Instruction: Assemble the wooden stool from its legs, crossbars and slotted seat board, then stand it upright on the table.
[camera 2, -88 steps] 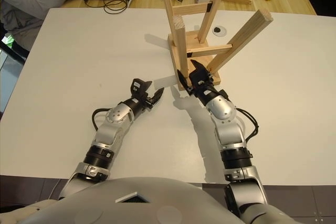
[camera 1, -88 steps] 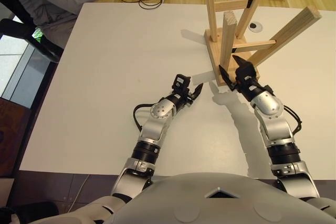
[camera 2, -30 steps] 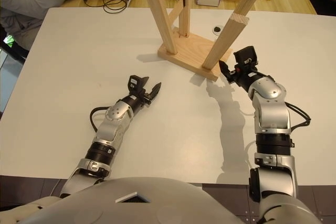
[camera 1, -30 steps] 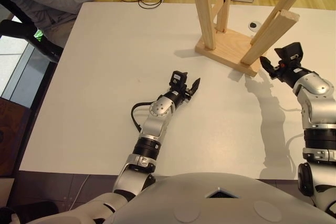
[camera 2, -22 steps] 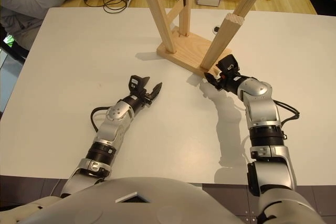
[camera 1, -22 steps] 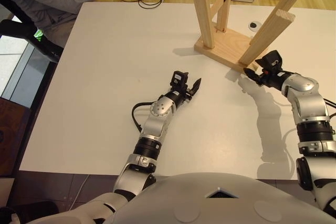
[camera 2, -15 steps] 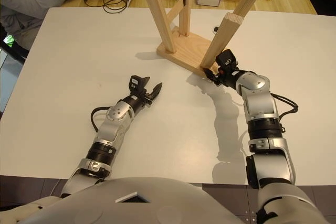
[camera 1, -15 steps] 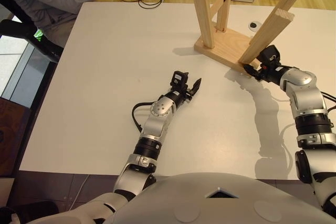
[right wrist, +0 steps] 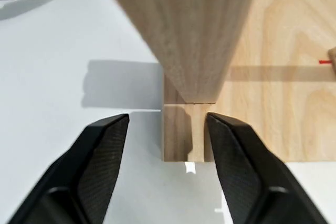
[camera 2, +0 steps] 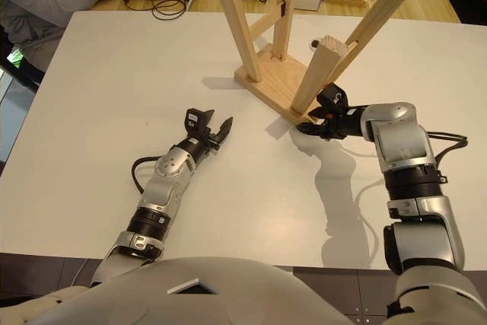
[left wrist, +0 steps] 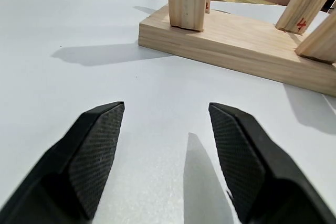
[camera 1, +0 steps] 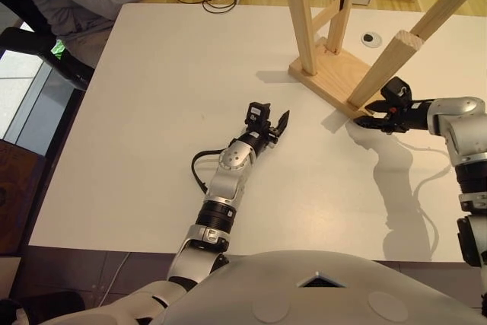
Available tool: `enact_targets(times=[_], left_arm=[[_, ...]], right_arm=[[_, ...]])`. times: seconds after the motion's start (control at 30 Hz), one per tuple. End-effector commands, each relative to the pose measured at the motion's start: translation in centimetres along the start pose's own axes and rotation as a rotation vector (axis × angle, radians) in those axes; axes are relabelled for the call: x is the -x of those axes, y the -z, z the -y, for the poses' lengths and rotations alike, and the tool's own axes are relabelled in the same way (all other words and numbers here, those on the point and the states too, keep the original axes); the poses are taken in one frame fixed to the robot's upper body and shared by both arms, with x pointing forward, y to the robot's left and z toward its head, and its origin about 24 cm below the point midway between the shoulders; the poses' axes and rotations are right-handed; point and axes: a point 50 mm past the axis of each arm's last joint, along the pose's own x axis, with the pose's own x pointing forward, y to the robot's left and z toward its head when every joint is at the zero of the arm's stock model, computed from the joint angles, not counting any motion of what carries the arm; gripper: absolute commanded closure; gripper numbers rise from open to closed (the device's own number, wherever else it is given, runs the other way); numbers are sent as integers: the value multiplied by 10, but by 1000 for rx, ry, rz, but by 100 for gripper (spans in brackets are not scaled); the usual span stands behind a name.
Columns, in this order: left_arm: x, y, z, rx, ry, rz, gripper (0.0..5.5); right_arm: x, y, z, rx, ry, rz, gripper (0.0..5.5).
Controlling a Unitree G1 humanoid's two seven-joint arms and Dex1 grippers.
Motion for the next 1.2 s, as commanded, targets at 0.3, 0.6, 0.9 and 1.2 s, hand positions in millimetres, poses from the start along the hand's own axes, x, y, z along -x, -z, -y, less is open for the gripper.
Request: enact_targets(times=[0.3,0.6,0.9,1.2], left_arm=[[0,0,-7,19,-48,15,253],[-3,0,-8,4,-43,9,253],[-59,-30,-18,-279,-65,-37,289],[-72,-25,-5,-330,75,-89,440]], right_arm=[[40,63,-49,105,-122,-240,276],[97,48,-41,222,-37,-175,276],[135,68,-45,202,-68,-209,356],[92,129,-50,155,159,-273,524]])
